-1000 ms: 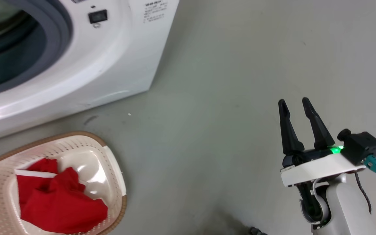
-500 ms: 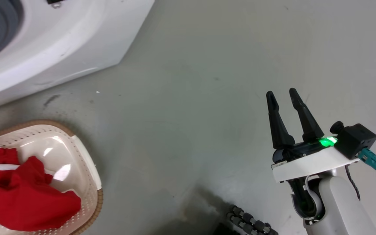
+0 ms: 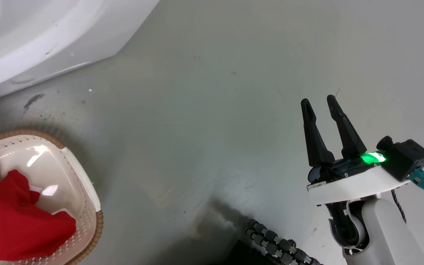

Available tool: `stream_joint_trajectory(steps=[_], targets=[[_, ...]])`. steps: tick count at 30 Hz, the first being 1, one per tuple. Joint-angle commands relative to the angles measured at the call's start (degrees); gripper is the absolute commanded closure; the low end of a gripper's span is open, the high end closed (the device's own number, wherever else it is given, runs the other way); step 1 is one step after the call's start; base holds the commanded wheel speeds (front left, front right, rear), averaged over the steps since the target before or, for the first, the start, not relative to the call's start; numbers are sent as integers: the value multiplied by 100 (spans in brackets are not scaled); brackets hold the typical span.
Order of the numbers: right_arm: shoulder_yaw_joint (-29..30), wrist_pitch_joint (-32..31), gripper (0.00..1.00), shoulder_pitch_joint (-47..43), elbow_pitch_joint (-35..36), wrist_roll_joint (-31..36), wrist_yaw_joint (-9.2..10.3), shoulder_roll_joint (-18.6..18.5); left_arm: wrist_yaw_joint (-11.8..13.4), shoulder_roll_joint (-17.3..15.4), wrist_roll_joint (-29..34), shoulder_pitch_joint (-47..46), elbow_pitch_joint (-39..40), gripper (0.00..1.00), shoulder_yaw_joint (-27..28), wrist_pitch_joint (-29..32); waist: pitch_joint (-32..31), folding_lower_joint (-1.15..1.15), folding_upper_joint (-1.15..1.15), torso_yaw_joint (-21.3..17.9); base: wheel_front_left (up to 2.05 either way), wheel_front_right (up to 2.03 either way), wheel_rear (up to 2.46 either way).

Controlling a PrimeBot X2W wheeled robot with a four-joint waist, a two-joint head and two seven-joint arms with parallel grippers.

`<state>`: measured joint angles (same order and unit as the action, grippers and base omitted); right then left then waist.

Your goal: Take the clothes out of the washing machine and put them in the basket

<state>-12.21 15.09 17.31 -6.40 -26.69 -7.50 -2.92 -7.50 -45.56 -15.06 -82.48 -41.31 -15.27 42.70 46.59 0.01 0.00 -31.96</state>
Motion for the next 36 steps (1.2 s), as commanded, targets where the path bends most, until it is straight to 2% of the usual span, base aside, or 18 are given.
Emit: stream_joint_trajectory(steps=[1,5,12,13,14,20,26,36], targets=[[23,9,0,-57,61,-26,1,8,4,-53,-51,-89,-73,0,-80,32,45,-1,0,1,0,0,0],[67,9,0,-128,195,-42,1,7,4,-138,-117,-175,-252,0,-290,24,124,-1,0,3,0,0,0],[137,9,0,-260,413,-41,1,8,4,-165,-103,-333,-636,0,-519,-342,228,-1,0,7,0,0,0],[138,9,0,-277,426,-39,1,8,5,-154,-87,-358,-699,57,-545,-403,232,-1,0,7,0,0,0],[144,9,0,-289,437,-34,1,7,5,-141,-70,-385,-759,100,-566,-463,234,-1,0,8,0,0,0],[154,9,0,-254,460,-29,1,7,56,-113,8,-533,-975,100,-618,-824,222,-1,0,5,0,0,0],[130,9,0,-159,428,-46,1,7,171,-112,22,-764,-1128,100,-592,-1467,128,-1,0,-19,0,0,0],[79,9,0,-65,278,20,1,6,193,-110,-148,-509,-1438,100,-499,-2545,-285,-1,0,-83,0,0,0]])
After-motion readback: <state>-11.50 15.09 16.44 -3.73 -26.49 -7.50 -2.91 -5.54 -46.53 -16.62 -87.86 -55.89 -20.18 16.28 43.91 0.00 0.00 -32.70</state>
